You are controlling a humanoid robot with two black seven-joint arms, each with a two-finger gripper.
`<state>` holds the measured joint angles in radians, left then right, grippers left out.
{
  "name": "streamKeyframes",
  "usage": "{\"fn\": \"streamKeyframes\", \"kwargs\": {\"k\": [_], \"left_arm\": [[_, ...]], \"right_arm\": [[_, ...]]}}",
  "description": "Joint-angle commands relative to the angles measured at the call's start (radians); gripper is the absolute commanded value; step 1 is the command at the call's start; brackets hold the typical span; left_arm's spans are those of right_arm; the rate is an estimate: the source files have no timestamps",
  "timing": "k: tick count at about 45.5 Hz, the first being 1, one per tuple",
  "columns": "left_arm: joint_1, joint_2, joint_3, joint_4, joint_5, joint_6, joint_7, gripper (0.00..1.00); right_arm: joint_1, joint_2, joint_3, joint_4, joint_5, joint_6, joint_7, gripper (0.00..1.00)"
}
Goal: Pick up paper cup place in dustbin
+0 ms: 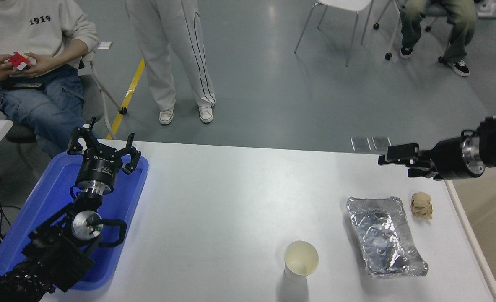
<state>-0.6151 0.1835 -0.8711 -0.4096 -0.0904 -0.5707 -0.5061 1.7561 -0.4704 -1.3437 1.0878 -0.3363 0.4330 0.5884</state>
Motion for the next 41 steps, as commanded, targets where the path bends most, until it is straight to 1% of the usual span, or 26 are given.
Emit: {"fn": "streamKeyframes", "kwargs": {"k": [1, 4, 7, 13, 14, 16, 23, 28, 31, 41], "left_arm": [[0.0, 0.001, 0.0, 0.0, 0.0, 0.0, 0.0, 1.0], [0.0, -0.001, 0.0, 0.0, 0.0, 0.0, 0.0, 1.0], [0.0, 0.001, 0.0, 0.0, 0.0, 0.0, 0.0, 1.0], [0.0, 0.001, 0.0, 0.0, 0.0, 0.0, 0.0, 1.0], [0.0, -0.001, 0.001, 0.0, 0.0, 0.0, 0.0, 1.0], [0.0, -0.001, 0.0, 0.0, 0.0, 0.0, 0.0, 1.0], [0.0, -0.001, 0.0, 0.0, 0.0, 0.0, 0.0, 1.0], [0.0, 0.001, 0.0, 0.0, 0.0, 0.0, 0.0, 1.0], [0.0, 0.001, 0.0, 0.0, 0.0, 0.0, 0.0, 1.0], [0.0, 0.001, 0.001, 0.0, 0.0, 0.0, 0.0, 1.0]], "right_arm": [[0.125, 0.098, -0.087, 0.011, -0.089, 0.245, -0.015, 1.0], [0.147, 0.118, -0.092, 0.011, -0.108, 0.303, -0.024, 1.0], [0.177, 0.139, -0.092, 0.012, -0.139, 0.349, -0.044, 1.0], [0.212, 0.159, -0.091, 0.012, -0.156, 0.352, -0.073, 1.0], [0.223, 0.167, -0.091, 0.012, -0.156, 0.352, -0.09, 1.0], [0.226, 0.17, -0.091, 0.012, -0.156, 0.352, -0.108, 1.0], [0.252, 0.17, -0.08, 0.023, -0.156, 0.352, -0.209, 1.0], [0.296, 0.168, -0.075, 0.06, -0.158, 0.352, -0.257, 1.0], [0.31, 0.168, -0.069, 0.067, -0.159, 0.352, -0.271, 1.0], [0.324, 0.174, -0.028, 0.076, -0.144, 0.352, -0.268, 1.0]]}}
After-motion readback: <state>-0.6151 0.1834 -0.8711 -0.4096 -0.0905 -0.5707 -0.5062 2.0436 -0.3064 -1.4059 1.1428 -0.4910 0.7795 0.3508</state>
